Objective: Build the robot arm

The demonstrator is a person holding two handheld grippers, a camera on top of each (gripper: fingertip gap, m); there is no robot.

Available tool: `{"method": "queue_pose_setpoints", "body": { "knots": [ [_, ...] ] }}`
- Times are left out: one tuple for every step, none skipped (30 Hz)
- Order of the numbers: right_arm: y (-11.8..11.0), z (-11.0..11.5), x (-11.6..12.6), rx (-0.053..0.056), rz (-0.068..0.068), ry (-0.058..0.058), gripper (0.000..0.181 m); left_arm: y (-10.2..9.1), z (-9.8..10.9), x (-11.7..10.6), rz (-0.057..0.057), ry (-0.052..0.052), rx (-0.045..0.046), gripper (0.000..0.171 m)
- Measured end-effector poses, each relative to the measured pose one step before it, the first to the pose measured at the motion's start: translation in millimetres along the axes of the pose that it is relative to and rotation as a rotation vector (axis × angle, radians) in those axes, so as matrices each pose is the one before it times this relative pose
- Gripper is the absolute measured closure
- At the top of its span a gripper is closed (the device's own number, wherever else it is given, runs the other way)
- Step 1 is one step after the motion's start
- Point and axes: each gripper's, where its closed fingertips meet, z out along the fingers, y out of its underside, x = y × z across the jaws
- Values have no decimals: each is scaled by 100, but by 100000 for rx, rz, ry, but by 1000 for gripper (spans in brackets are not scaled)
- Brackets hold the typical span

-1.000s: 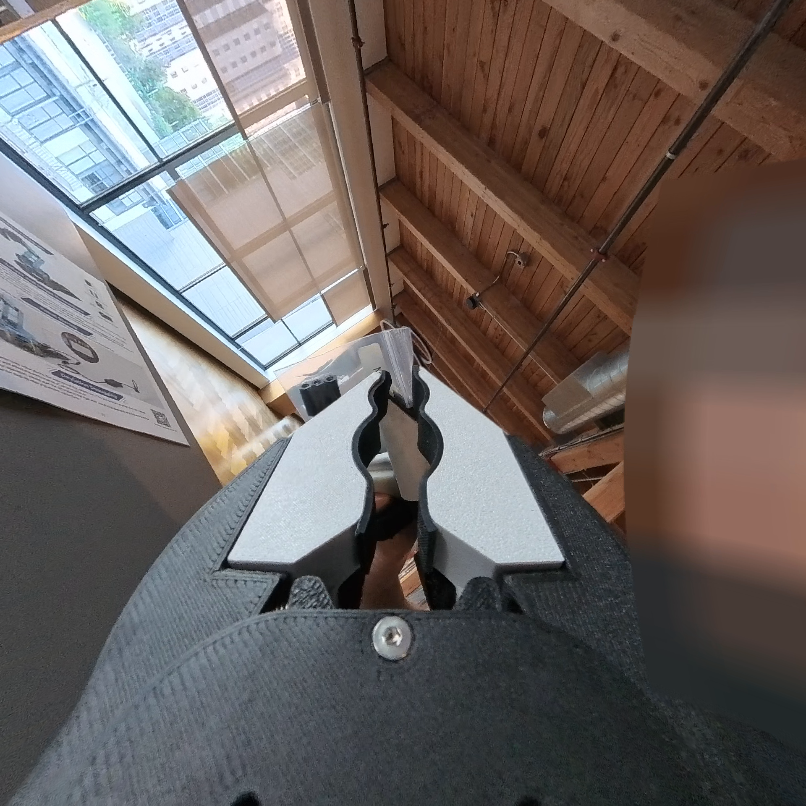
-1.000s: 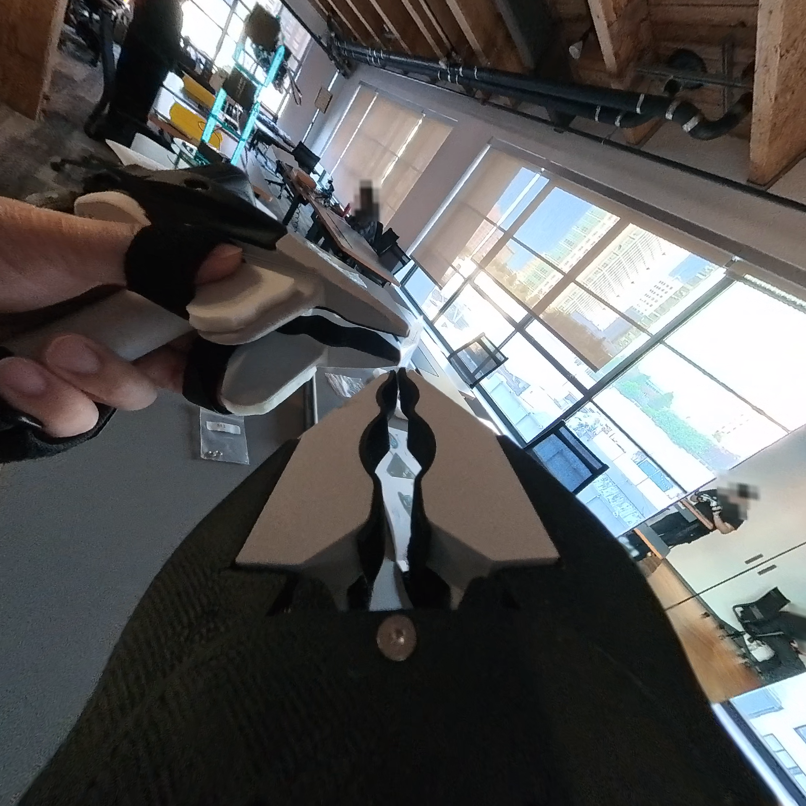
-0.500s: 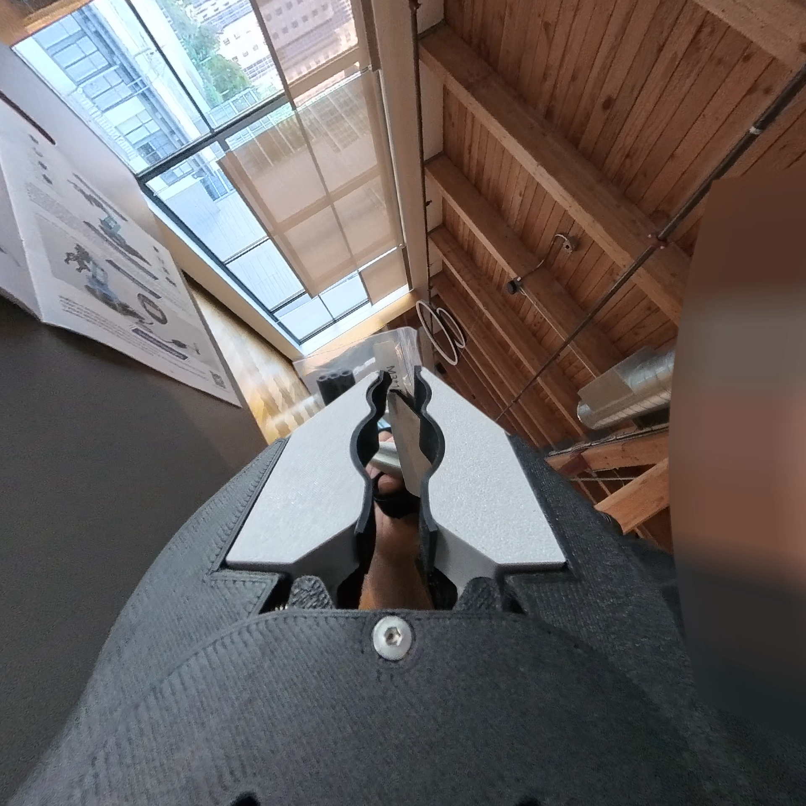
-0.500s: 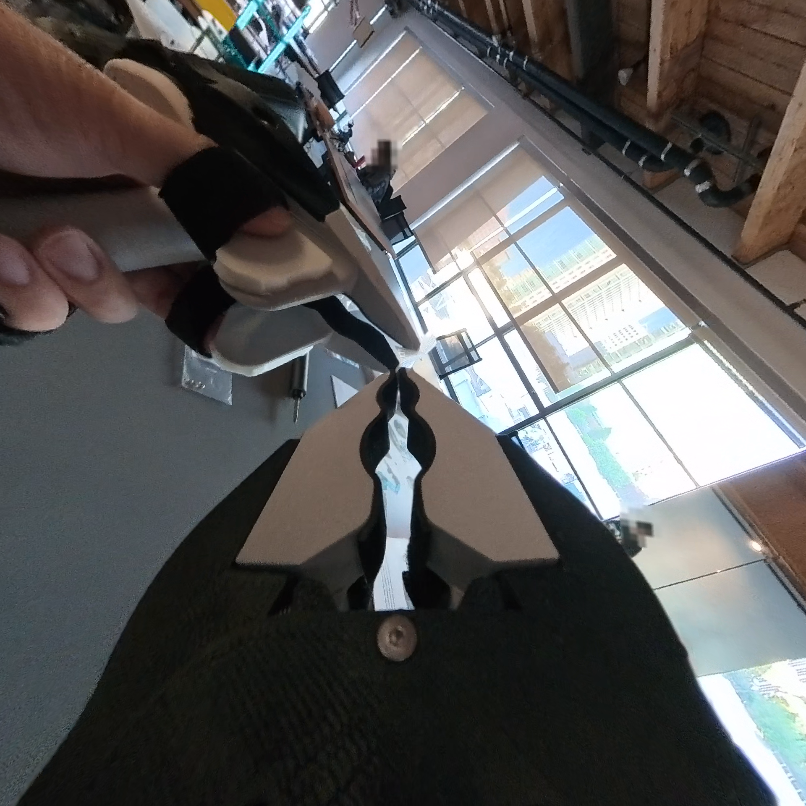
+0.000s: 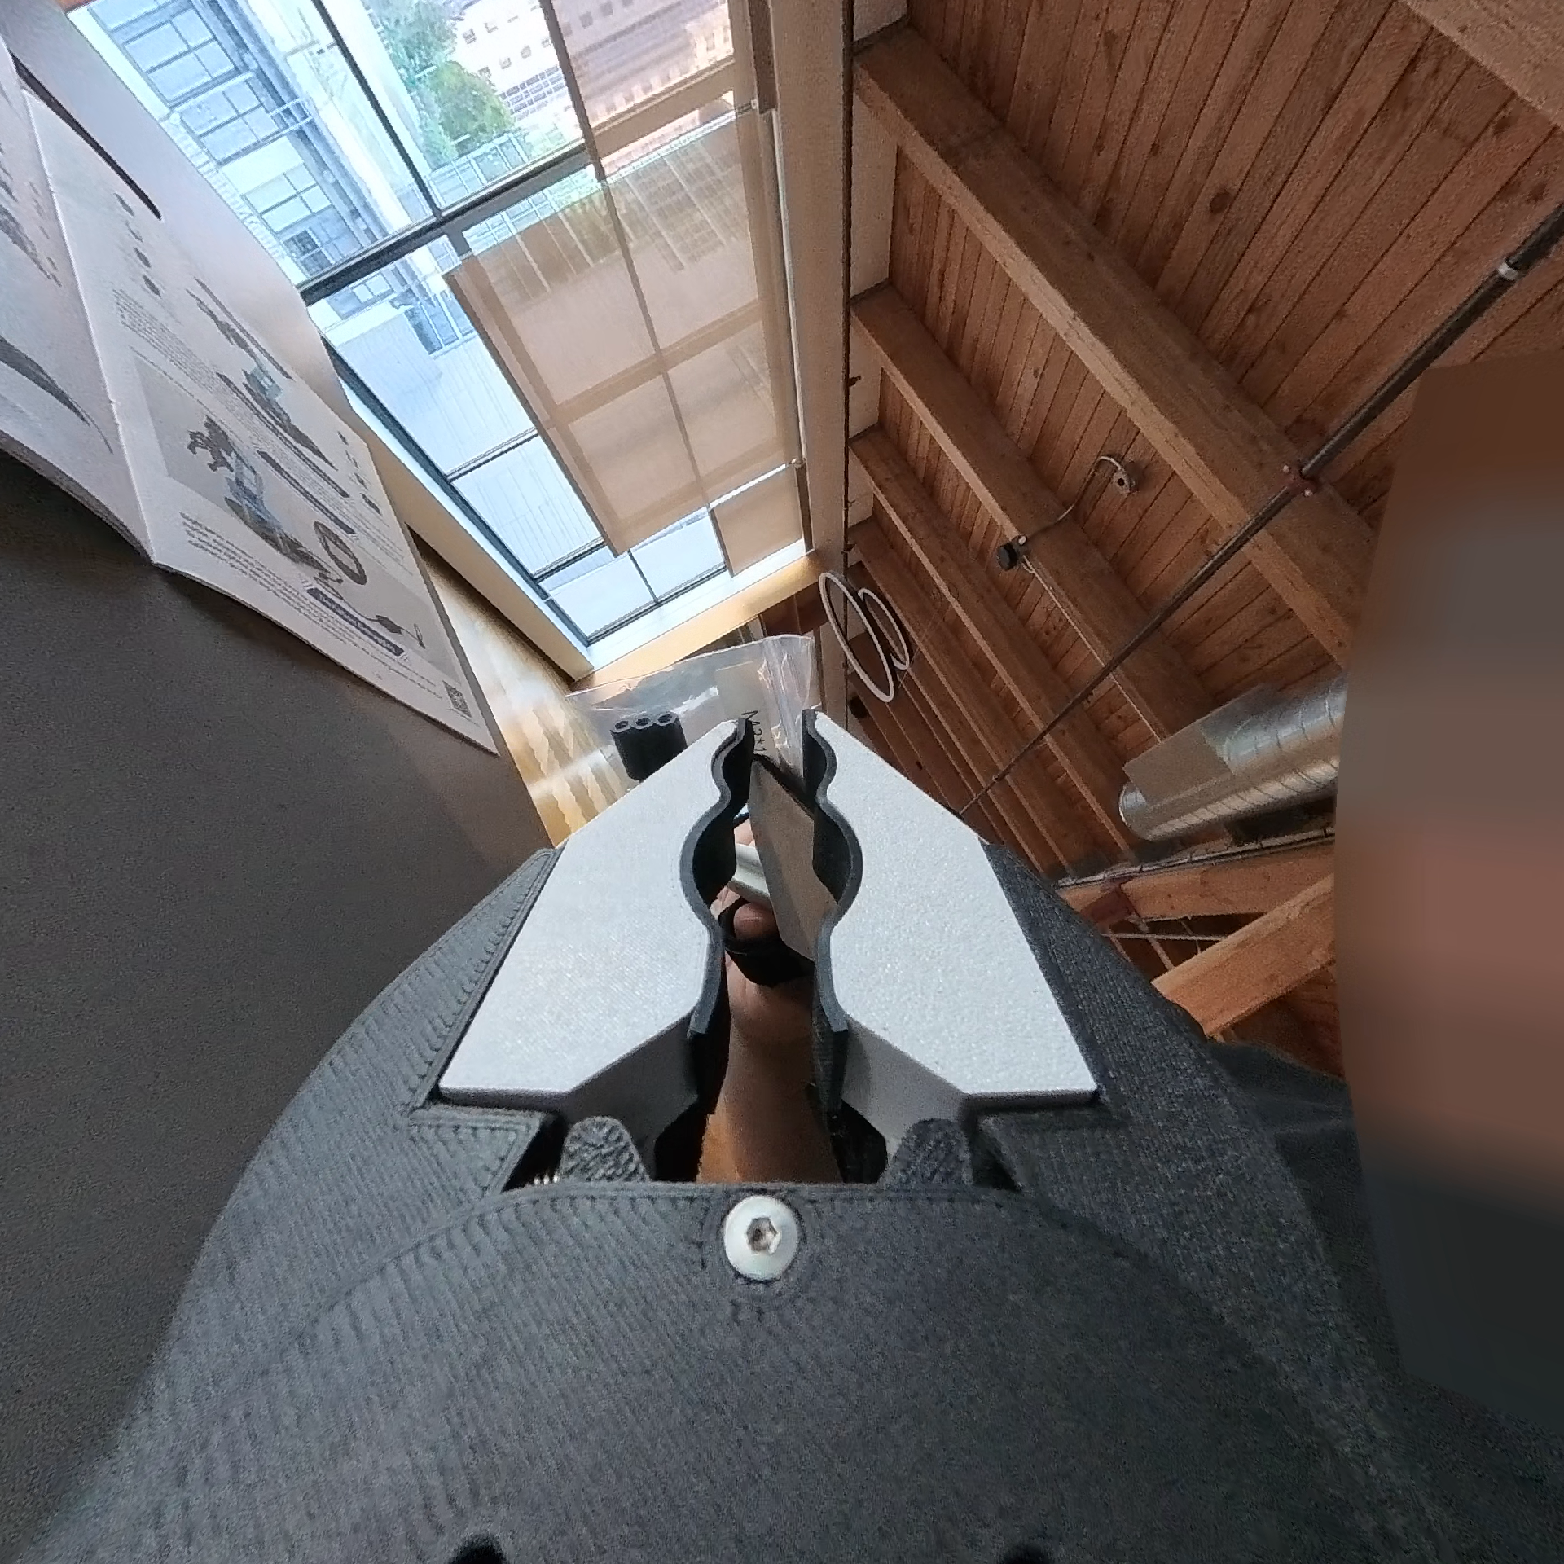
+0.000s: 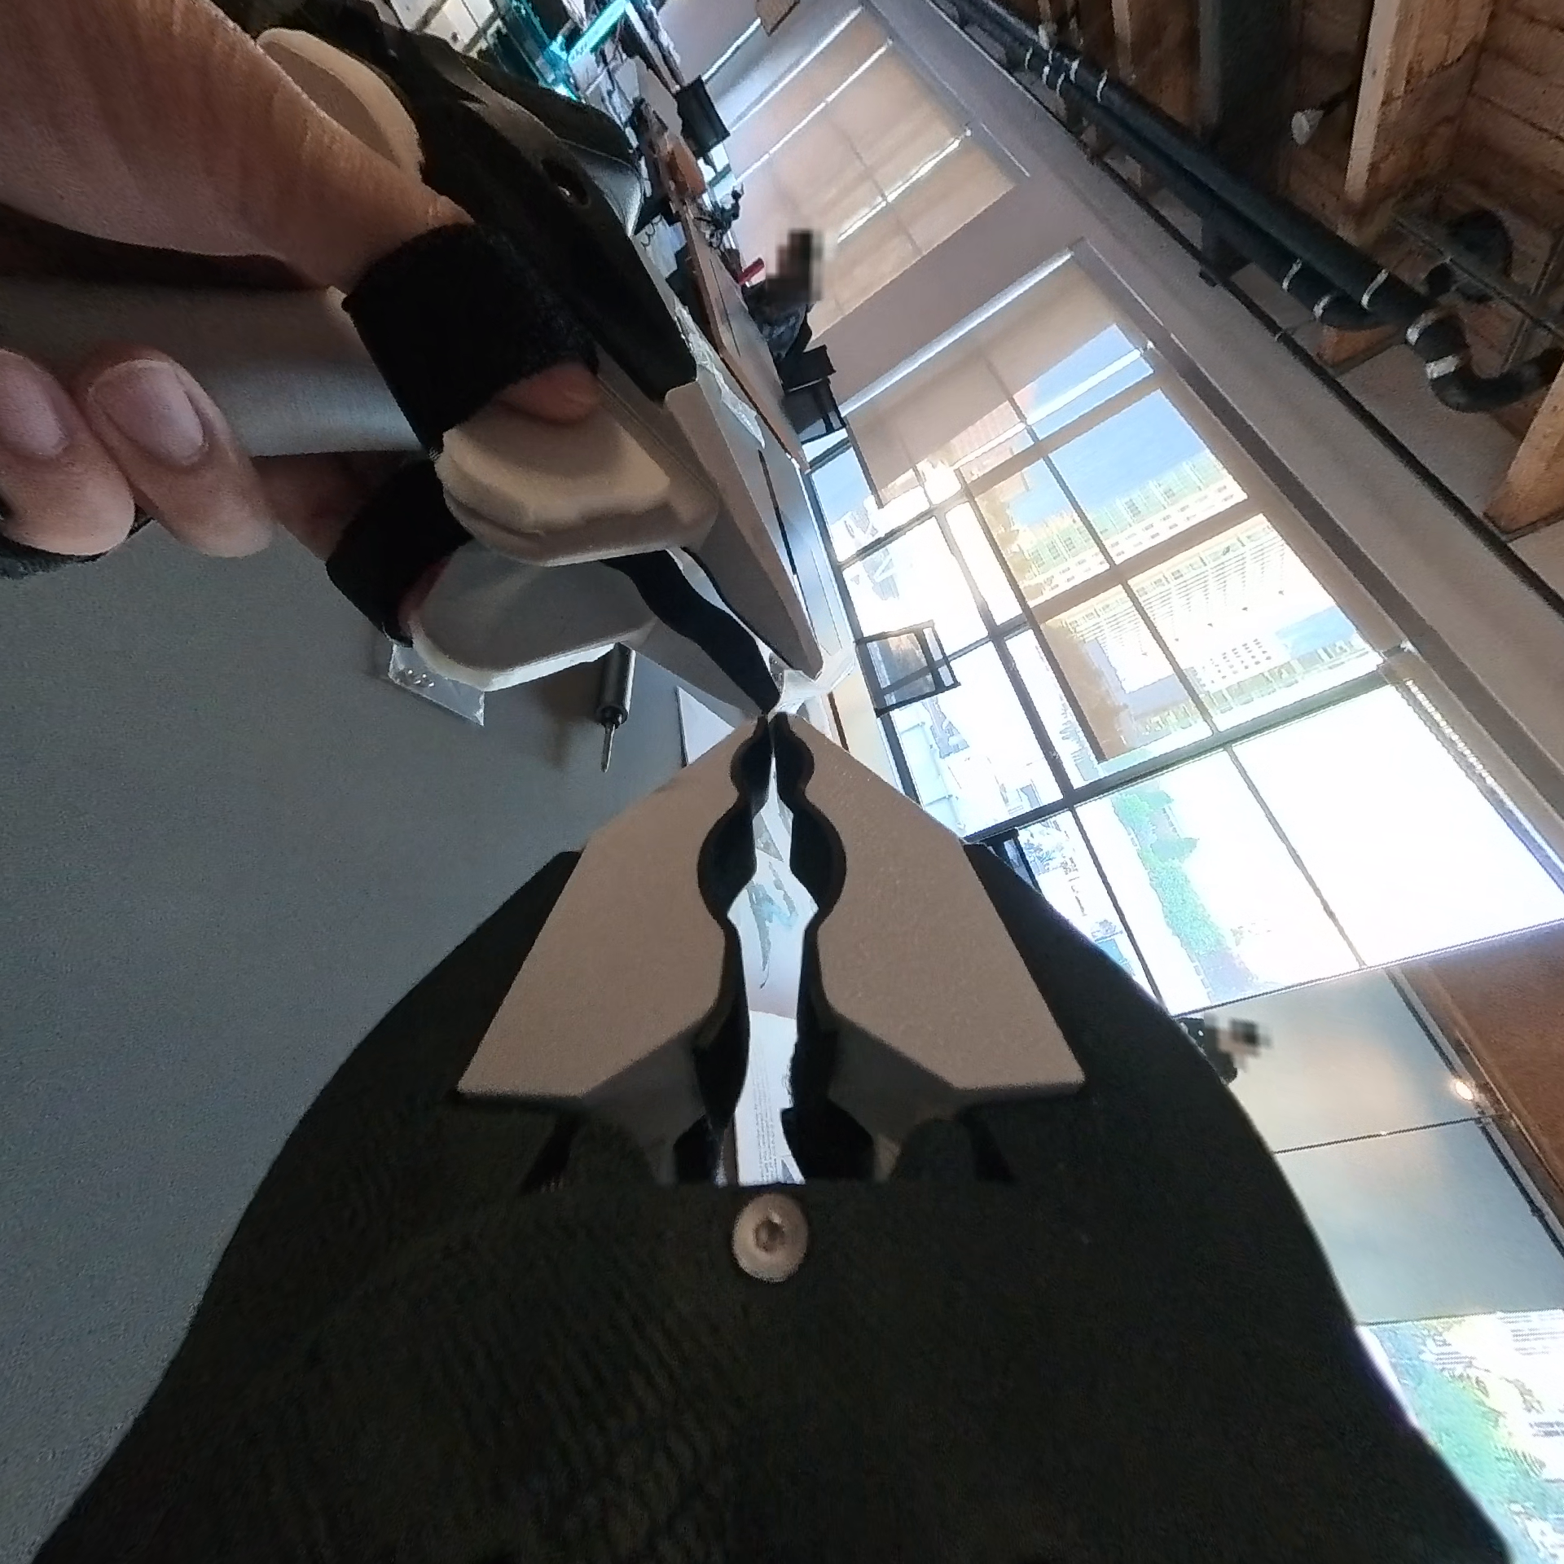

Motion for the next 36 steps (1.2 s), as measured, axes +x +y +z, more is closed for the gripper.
{"method": "queue_pose_setpoints", "body": {
  "knots": [
    [38,11,-29,-102,-565,-185,181,15,-13,-35,-138,-39,-54,161],
    [51,18,-47,-135,-523,-261,181,5,-7,-32,-78,-48,-13,161],
    [66,28,-41,-223,-495,-309,181,-2,-13,-12,-28,77,74,161],
    [71,30,-55,-220,-527,-363,181,2,-26,7,-49,187,18,161],
    [51,17,-57,-86,-558,-376,181,12,-26,-9,-124,243,-95,161],
    [58,6,-78,-75,-591,-483,181,33,-27,-35,-175,100,-194,161],
    [36,-1,-65,-86,-702,-339,181,35,-31,-71,-147,-43,-238,162],
    [39,17,-65,-196,-519,-305,181,28,-40,-74,-224,10,-158,162],
    [38,19,-82,-251,-451,-366,181,32,-21,-94,-276,-76,-113,162],
    [68,46,-94,-275,-504,-367,181,18,-16,-103,-215,-74,-75,162],
    [61,34,-82,-237,-506,-344,181,16,1,-83,-74,-69,-61,162],
    [65,37,-36,-91,-197,-200,181,-15,-8,-45,-122,188,54,162],
    [37,25,-8,206,818,-336,181,-28,4,15,-201,445,240,162],
    [-10,2,58,583,1941,-458,181,-50,14,67,-233,799,397,162],
    [-92,-29,155,1044,2849,-213,181,-113,31,237,-446,1922,901,162],
    [-134,-44,212,1327,3937,-418,181,-124,67,356,-720,2644,1107,162],
    [-168,-43,231,1382,4524,-527,181,-60,71,213,-667,1637,703,163],
    [-151,-21,263,1093,4145,-192,181,-89,71,195,-63,1326,958,164],
    [-149,-2,212,914,3204,-104,181,-99,85,223,394,1249,960,163],
    [-126,0,179,684,2184,184,181,-52,85,145,759,590,524,163],
    [-57,32,157,290,1661,468,181,-59,76,154,976,482,415,162],
    [-53,41,106,290,1799,311,181,-61,60,133,815,363,297,161],
    [-51,31,74,302,2122,0,181,-75,16,72,468,139,193,160],
    [-49,47,64,360,2483,-122,181,-78,4,74,234,344,193,160],
    [-88,38,49,601,3078,-365,181,-62,-4,69,261,341,164,159],
    [-104,22,51,797,3705,-538,181,-52,-14,7,341,61,148,159],
    [-98,37,59,878,4682,-684,181,-69,-3,22,326,100,239,158],
    [-141,9,29,1314,5499,-1032,181,-89,17,72,267,447,408,157],
    [-125,2,50,1381,5525,-994,181,-71,34,76,258,420,371,157],
    [-81,-5,117,1192,5031,-647,181,-9,40,-1,334,-128,51,156],
    [-63,-11,133,1051,4634,-486,181,-19,57,10,348,-67,-22,155],
    [-77,-10,117,1128,4054,-524,181,6,66,33,226,95,-55,154],
    [-98,-8,80,1058,3743,-554,181,-38,46,81,-32,465,189,153],
    [-48,21,65,608,3517,-682,181,-33,48,27,-36,250,183,153],
    [-16,42,28,322,2193,-474,181,7,33,-21,15,65,-20,153],
    [-6,35,20,225,713,-178,181,-25,7,-3,-179,248,137,153]
  ]
}}
